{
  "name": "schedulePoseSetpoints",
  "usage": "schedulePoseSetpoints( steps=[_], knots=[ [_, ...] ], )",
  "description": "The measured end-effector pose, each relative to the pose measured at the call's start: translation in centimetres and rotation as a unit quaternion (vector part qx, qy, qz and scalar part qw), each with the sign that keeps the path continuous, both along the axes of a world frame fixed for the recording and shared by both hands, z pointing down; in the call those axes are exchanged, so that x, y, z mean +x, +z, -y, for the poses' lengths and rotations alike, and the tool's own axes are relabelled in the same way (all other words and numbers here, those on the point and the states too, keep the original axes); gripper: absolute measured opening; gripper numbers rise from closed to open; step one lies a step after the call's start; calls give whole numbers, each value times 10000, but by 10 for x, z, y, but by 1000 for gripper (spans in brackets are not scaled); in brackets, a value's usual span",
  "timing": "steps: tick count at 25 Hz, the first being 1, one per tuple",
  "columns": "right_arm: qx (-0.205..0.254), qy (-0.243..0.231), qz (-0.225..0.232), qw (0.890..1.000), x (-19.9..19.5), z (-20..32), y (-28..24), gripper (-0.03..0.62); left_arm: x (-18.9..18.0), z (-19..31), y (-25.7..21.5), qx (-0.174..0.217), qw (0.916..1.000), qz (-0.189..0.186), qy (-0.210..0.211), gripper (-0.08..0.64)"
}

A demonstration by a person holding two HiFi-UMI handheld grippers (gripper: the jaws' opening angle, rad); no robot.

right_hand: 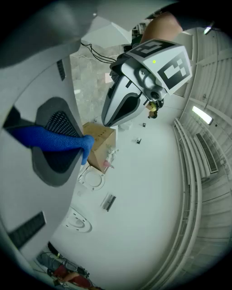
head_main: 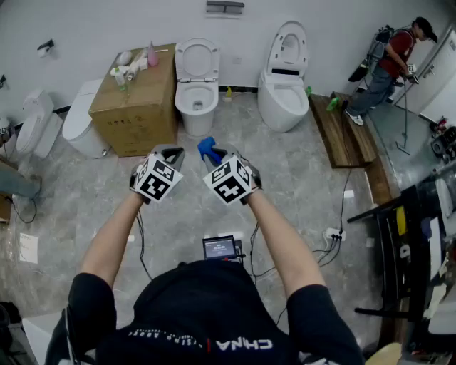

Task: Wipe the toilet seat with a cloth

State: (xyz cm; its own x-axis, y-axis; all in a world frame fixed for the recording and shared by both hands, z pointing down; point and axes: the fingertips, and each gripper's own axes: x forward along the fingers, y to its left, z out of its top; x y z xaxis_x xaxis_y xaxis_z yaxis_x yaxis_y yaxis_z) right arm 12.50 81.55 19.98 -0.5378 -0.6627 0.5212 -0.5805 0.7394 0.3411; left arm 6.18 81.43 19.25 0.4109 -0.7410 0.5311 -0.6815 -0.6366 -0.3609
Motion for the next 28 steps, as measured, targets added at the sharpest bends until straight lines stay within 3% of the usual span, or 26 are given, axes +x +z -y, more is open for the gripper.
schedulePoseSetpoints(
  steps=[28],
  knots=[
    [-252,162,250,9992,15,-5,12,58,16,-11,17,-337,9994,-73,87,12]
  ],
)
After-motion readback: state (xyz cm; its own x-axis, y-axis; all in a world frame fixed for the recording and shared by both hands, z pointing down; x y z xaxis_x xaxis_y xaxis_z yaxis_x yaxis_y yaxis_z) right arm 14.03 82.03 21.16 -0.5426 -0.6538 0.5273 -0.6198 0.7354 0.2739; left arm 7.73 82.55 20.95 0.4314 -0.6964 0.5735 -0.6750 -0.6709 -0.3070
